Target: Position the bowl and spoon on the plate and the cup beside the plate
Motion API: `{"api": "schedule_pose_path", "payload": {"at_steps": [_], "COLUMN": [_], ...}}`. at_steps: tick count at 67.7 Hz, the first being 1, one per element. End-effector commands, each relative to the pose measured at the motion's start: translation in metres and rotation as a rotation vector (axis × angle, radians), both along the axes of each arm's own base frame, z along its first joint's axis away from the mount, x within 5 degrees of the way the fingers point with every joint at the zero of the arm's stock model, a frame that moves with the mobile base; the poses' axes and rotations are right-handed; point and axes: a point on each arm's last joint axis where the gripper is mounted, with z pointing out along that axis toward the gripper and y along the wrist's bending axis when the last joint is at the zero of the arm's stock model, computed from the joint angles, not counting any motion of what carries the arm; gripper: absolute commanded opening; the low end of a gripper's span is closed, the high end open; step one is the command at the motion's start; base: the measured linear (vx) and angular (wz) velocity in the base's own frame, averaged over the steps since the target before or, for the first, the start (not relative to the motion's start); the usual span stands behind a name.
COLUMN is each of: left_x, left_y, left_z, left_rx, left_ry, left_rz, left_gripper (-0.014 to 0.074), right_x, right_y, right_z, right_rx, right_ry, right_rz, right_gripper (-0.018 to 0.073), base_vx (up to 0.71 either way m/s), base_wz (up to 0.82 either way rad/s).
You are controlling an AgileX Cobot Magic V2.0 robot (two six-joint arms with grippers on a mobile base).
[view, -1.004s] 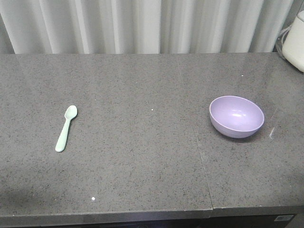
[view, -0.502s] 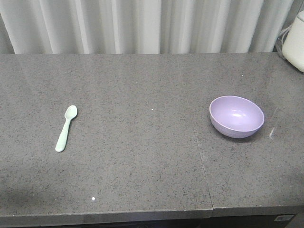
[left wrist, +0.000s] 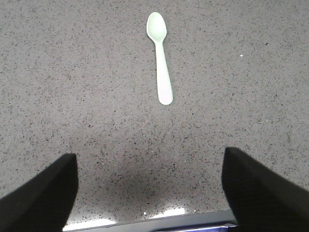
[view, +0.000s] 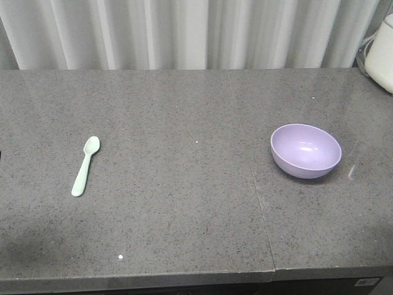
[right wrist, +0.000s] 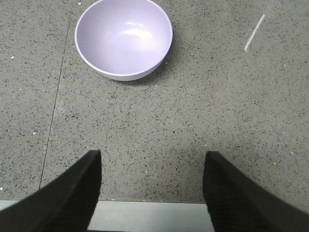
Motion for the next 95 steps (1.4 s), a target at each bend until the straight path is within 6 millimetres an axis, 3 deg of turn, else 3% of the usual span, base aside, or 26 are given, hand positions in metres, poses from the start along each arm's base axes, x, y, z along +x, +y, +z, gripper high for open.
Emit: {"api": "schedule_pose_path", "payload": {"at_steps": [1,12,21,44,73,95], "left_x": [0.001,0.006,0.022,0.086,0.160,0.208], "left_y": [-0.001,-0.003,-0.005,-0.012,-0.057,-0.058], "left_z": [0.013,0.010,0.006,-0.016,-0.042,-0.072], "left_rx": [-0.023,-0.060,-0.056,-0.050,-0.011,0.088], "left_ry": [-0.085,-0.041,0.020,0.179,0.256,0.325], "left_rz": [0.005,0.020,0.018,0.012,-0.089,-0.064], "left_gripper": [0.0610,0.0603,0.0582,0.0573,0.0573,0.0572], "right_x": [0.001,0.001,0.002,0.003,0.003,0.003], "right_y": [-0.002,-0.002,-0.002,-0.001,-0.001,-0.001], "right_z": [0.014,0.014,0.014,0.015,0.016,0.016], "right_rx": [-0.015,-0.015,-0.015,-0.011,-0.010,-0.010], "right_ry": [-0.097,-0.097,-0.098,-0.117,-0.127,-0.125], "right_rz": [0.002,0.002,0.002,0.002,0.002,0.002], "right_gripper": [0.0475,0.0475,0.0475,0.0475,0.0475,0.0475], "base_vx": [0.00,0.00,0.00,0.00,0.00,0.00], "base_wz": [0.00,0.00,0.00,0.00,0.00,0.00]}}
